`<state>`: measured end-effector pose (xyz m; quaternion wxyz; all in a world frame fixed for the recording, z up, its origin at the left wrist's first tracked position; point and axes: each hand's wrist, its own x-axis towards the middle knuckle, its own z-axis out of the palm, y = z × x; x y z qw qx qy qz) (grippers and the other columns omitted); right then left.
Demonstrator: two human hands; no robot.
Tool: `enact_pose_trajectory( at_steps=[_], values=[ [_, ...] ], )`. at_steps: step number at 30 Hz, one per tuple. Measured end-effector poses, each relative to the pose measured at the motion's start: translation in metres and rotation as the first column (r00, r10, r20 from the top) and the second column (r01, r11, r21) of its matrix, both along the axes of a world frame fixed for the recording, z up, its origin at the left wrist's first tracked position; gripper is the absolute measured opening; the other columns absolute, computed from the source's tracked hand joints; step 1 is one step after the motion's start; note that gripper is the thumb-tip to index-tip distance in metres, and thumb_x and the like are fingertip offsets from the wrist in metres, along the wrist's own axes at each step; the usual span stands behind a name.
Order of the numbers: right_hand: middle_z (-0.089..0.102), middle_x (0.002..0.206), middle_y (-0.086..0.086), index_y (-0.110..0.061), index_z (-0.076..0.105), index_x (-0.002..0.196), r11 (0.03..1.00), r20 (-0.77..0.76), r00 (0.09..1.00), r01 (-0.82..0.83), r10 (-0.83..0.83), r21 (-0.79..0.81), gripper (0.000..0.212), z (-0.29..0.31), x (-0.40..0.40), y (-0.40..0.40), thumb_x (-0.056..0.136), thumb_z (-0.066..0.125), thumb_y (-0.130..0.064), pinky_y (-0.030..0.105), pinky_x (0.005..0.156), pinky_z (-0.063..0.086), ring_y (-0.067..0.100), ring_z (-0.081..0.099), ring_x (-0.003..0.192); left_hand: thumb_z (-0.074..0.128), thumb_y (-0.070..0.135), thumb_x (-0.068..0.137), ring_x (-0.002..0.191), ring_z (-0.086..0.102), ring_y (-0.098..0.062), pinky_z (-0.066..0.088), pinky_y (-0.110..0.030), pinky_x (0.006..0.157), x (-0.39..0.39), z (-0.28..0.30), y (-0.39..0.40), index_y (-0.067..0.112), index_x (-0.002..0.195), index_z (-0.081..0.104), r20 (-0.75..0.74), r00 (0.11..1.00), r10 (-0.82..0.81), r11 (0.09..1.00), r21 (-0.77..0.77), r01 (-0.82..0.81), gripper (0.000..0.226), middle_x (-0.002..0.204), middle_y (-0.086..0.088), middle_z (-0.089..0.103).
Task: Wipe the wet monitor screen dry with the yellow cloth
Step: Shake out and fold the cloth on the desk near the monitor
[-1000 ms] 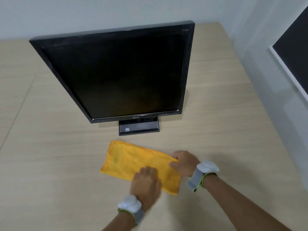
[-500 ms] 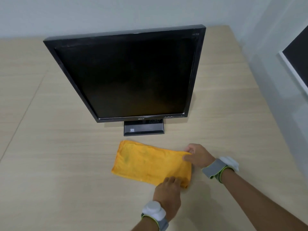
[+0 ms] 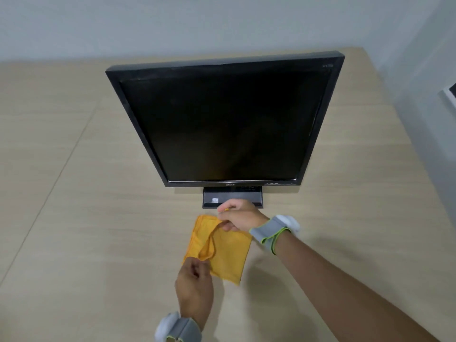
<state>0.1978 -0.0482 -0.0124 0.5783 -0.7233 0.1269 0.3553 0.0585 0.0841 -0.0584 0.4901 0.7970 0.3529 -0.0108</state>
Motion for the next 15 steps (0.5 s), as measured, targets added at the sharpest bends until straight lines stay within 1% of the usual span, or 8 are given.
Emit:
enact_pose_trajectory(
  at_steps=[2,3,5,7,9,11,13,15],
  values=[
    [0.072,0.104,0.018,-0.008,0.061,0.127,1.000,0.012,1.000,0.003,-0.003,0.003,0.037,-0.002,0.002,0.016,0.091,0.067,-0.012,0.011,0.045,0.044,0.006,0.065,0.057,0.059,0.010,0.089,0.059,0.054,-0.026,0.048,-0.044,0.063,0.005,-0.007,0.016,0.009,0.068,0.058,-0.039,0.997,0.073,0.997,0.024,-0.073,0.021,0.059,-0.011,0.059],
    [0.072,0.108,0.017,-0.012,0.055,0.133,1.000,0.029,0.999,-0.011,0.011,-0.019,0.045,-0.005,0.003,0.020,0.090,0.067,-0.015,0.013,0.048,0.044,0.010,0.065,0.065,0.060,0.012,0.089,0.060,0.054,-0.026,0.046,-0.039,0.063,0.006,-0.009,0.022,0.011,0.071,0.058,-0.072,0.992,0.103,0.993,0.060,-0.099,0.017,0.061,-0.008,0.061],
    [0.069,0.107,0.012,-0.018,0.048,0.141,0.997,0.068,0.996,-0.047,0.052,-0.066,0.054,-0.009,0.003,0.024,0.090,0.067,-0.020,0.021,0.061,0.049,0.017,0.061,0.080,0.062,0.014,0.086,0.060,0.053,-0.016,0.040,-0.030,0.056,0.008,-0.011,0.033,0.013,0.082,0.058,-0.109,0.983,0.148,0.985,0.105,-0.136,0.006,0.066,0.000,0.059],
    [0.067,0.120,0.005,-0.017,0.056,0.134,0.981,0.119,0.987,-0.086,0.108,-0.176,0.045,-0.014,0.000,0.018,0.090,0.064,-0.020,0.031,0.085,0.053,0.019,0.062,0.097,0.066,0.017,0.083,0.063,0.054,-0.015,0.038,-0.027,0.053,0.012,-0.012,0.039,0.012,0.095,0.056,-0.117,0.984,0.136,0.987,0.107,-0.124,0.016,0.073,0.000,0.058],
    [0.068,0.123,0.000,-0.018,0.066,0.121,0.929,0.164,0.977,-0.070,0.137,-0.362,0.032,-0.020,-0.002,0.010,0.090,0.060,-0.018,0.033,0.096,0.051,0.019,0.063,0.111,0.068,0.019,0.083,0.079,0.057,-0.027,0.046,-0.033,0.067,0.020,-0.015,0.046,0.008,0.105,0.056,-0.127,0.990,0.068,0.990,0.135,-0.051,0.028,0.087,-0.006,0.057],
    [0.068,0.122,-0.003,-0.019,0.068,0.116,0.835,0.188,0.972,-0.017,0.144,-0.550,0.028,-0.024,-0.006,0.000,0.091,0.057,-0.018,0.028,0.093,0.050,0.019,0.062,0.113,0.068,0.025,0.084,0.098,0.054,-0.036,0.046,-0.041,0.086,0.030,-0.016,0.048,0.006,0.112,0.056,-0.190,0.981,-0.046,0.977,0.195,0.083,0.036,0.100,-0.011,0.054],
    [0.062,0.128,0.002,-0.017,0.064,0.121,0.741,0.175,0.954,-0.066,0.243,-0.669,0.029,-0.027,-0.007,-0.008,0.093,0.056,-0.021,0.027,0.092,0.048,0.022,0.058,0.117,0.069,0.034,0.084,0.106,0.051,-0.038,0.043,-0.045,0.093,0.039,-0.015,0.047,0.006,0.114,0.055,-0.272,0.949,-0.159,0.948,0.227,0.224,0.044,0.108,-0.015,0.054],
    [0.054,0.133,0.008,-0.014,0.058,0.126,0.671,0.107,0.932,-0.166,0.345,-0.722,0.032,-0.030,-0.010,-0.015,0.096,0.054,-0.023,0.028,0.094,0.045,0.026,0.054,0.121,0.068,0.040,0.082,0.106,0.048,-0.039,0.042,-0.044,0.091,0.048,-0.015,0.044,0.009,0.110,0.052,-0.345,0.901,-0.262,0.897,0.257,0.359,0.045,0.109,-0.013,0.051]
  ],
)
